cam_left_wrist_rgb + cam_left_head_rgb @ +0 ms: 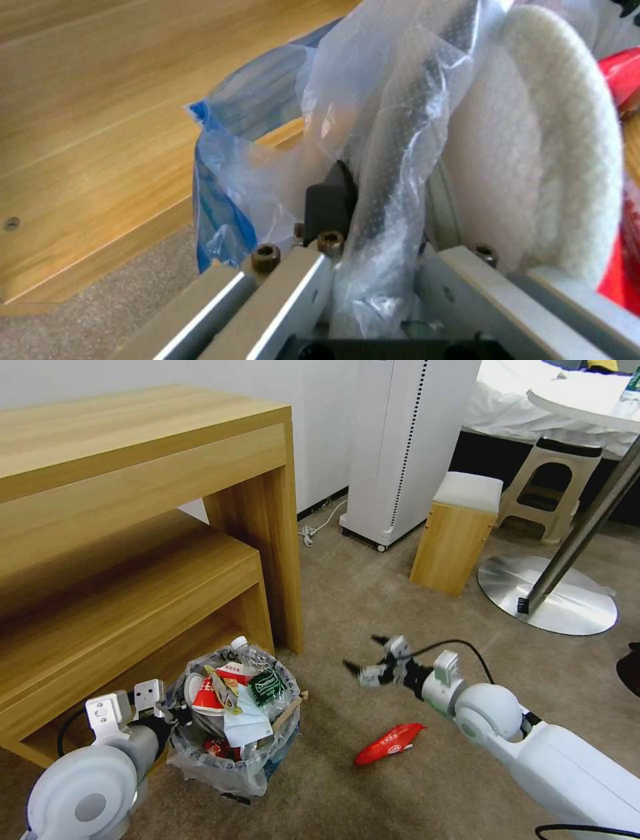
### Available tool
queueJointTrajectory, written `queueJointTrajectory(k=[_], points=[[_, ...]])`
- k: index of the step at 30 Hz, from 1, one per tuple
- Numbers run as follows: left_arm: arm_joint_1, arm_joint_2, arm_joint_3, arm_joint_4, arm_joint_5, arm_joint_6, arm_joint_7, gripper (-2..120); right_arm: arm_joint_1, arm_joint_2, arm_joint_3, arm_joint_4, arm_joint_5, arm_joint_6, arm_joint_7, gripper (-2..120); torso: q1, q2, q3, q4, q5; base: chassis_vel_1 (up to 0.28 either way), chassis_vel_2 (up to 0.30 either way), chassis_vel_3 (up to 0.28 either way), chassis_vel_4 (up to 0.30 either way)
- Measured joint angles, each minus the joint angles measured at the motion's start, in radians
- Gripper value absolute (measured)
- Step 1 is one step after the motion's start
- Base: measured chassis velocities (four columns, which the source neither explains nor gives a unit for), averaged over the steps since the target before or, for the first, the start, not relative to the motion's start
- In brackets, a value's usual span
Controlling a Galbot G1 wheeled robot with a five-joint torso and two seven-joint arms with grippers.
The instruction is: Pick up the trash bin and place the garbage on the floor into it.
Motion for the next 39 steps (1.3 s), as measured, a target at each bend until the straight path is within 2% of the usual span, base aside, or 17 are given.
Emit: queueJointTrajectory(k=[1, 2, 3, 4, 5, 6, 7, 9, 13, 21, 28, 30, 39], points=[[0.001, -0.001, -0.002, -0.001, 0.0, 0.0, 0.0, 0, 0.009, 0.005, 0.003, -0.025, -0.021, 0.013, -0.072, 100, 0.0, 0.0, 0.0, 0.0002, -0.0001, 0.0, 0.0, 0.0, 0.0], [0.004, -0.001, -0.005, -0.001, 0.001, 0.0, 0.0, 0, 0.025, 0.012, 0.012, -0.068, -0.063, 0.016, -0.226, 100, 0.0, 0.0, 0.0, 0.0004, 0.0, 0.0, 0.0, 0.0, 0.0], [0.004, -0.001, -0.005, -0.001, 0.001, 0.0, 0.0, 0, 0.025, 0.012, 0.012, -0.068, -0.063, 0.016, -0.226, 100, 0.0, 0.0, 0.0, 0.0004, 0.0, 0.0, 0.0, 0.0, 0.0], [0.005, -0.002, -0.006, -0.001, 0.002, 0.0, 0.0, 0, 0.032, 0.013, 0.019, -0.091, -0.088, 0.007, -0.314, 100, 0.0, 0.0, 0.0, 0.0003, 0.0, 0.0, 0.0, 0.0, 0.0], [0.005, -0.002, -0.006, -0.002, 0.003, 0.0, 0.0, 0, 0.035, 0.014, 0.023, -0.101, -0.101, 0.003, -0.352, 100, 0.0, 0.0, 0.0, 0.0002, -0.0003, 0.0, 0.0, 0.0, 0.0], [0.005, -0.002, -0.007, -0.002, 0.004, 0.0, 0.0, 0, 0.046, 0.014, 0.038, -0.127, -0.156, -0.008, -0.465, 100, 0.0, 0.0, 0.0, 0.0, -0.0002, 0.0, 0.0, 0.0, 0.0], [0.005, -0.002, -0.007, -0.002, 0.004, 0.0, 0.0, 0, 0.046, 0.014, 0.038, -0.127, -0.156, -0.008, -0.465, 100, 0.0, 0.0, 0.0, 0.0, -0.0002, 0.0, 0.0, 0.0, 0.0], [0.002, -0.001, -0.007, -0.002, 0.004, 0.0, 0.0, 0, 0.055, 0.011, 0.05, -0.143, -0.221, -0.014, -0.538, 100, 0.0, 0.0, 0.0, 0.0, -0.0002, 0.0, 0.0, 0.0, 0.0], [-0.002, -0.002, -0.002, -0.002, 0.006, -0.001, -0.001, 0, 0.059, 0.006, 0.057, -0.177, -0.304, -0.034, -0.563, 100, 0.0, 0.0, 0.0, -0.0001, -0.0003, 0.0, 0.0, 0.0, 0.0], [0.003, -0.005, 0.0, -0.002, 0.011, -0.001, -0.001, 0, 0.066, 0.037, 0.047, -0.252, -0.393, -0.056, -0.514, 100, 0.0, 0.0, 0.0, -0.0001, -0.0002, 0.0, 0.0, 0.0, 0.0], [0.0, -0.004, 0.0, -0.001, 0.011, -0.001, 0.0, 0, 0.128, 0.065, 0.03, -0.306, -0.445, -0.027, -0.558, 100, 0.0, 0.0, 0.0, 0.0001, -0.0003, 0.0, 0.0, 0.0, 0.0], [-0.002, -0.004, 0.001, -0.001, 0.009, -0.002, 0.0, 0, 0.17, 0.09, 0.018, -0.355, -0.508, 0.003, -0.614, 100, 0.0, 0.0, 0.0, 0.0, -0.0004, 0.0, 0.0, 0.0, 0.0], [-0.002, -0.004, 0.001, -0.001, 0.008, -0.002, 0.0, 0, 0.193, 0.147, 0.006, -0.44, -0.575, 0.009, -0.608, 100, 0.0, 0.0, 0.0, 0.0, -0.0003, 0.0, 0.0, 0.0, 0.0]])
